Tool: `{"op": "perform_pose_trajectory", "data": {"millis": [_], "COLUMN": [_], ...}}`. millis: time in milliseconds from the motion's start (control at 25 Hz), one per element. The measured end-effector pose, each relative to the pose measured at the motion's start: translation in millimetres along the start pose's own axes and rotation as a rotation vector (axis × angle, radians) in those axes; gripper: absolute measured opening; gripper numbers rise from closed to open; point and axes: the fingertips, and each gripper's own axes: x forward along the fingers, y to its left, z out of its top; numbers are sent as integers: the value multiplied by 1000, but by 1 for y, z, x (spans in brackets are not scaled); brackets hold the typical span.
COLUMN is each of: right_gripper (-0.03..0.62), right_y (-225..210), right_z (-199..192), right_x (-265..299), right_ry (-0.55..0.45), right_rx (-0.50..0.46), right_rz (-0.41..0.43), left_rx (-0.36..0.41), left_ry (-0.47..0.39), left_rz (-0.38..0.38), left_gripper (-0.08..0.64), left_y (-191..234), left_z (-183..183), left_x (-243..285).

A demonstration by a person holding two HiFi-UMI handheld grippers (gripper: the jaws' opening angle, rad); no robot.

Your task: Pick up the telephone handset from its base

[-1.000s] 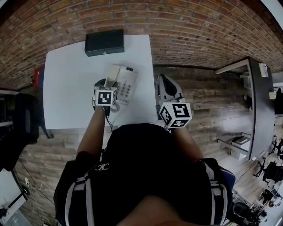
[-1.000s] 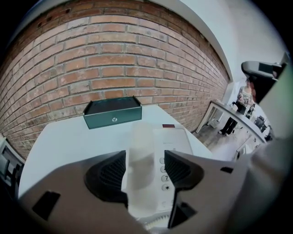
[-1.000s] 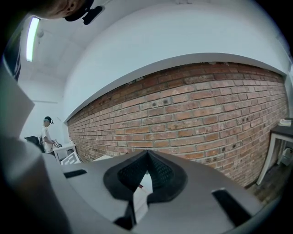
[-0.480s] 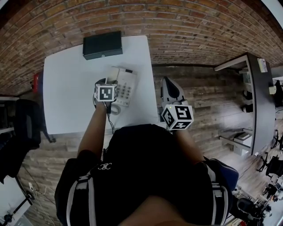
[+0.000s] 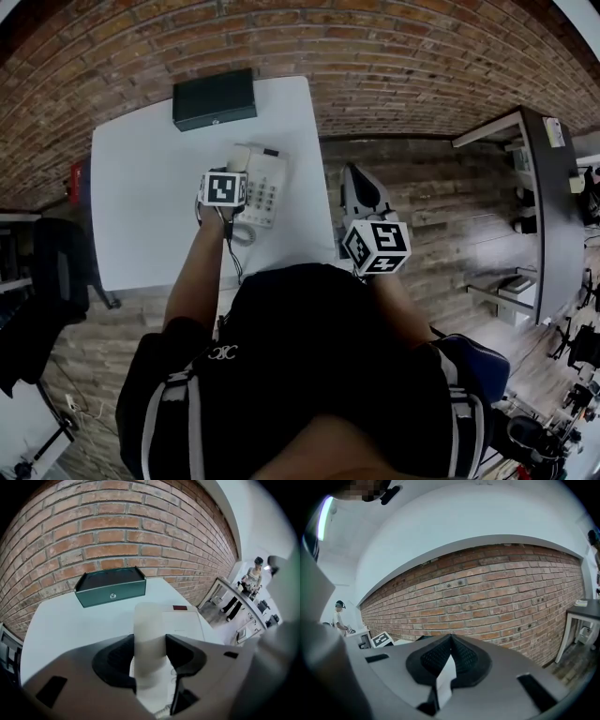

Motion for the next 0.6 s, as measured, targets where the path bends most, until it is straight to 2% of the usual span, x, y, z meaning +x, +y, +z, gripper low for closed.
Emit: {"op": "perform_pose_trajectory", "data": {"millis": [360,600], "right_gripper": [-2,-3], "right_y": [4,15], "right_z": [2,5], "right_x": [-3,2], "right_ry": [-12,-16], "right_rx": [-2,-3], "right_rz": [24,75], "left_rx": [-8,5], "left_ry": [-65,-137], "left_rz": [28,52], "left_gripper": [207,207], "left_y": [-3,-6], "left_z": [-2,-2], "left_x": [-14,-35]}}
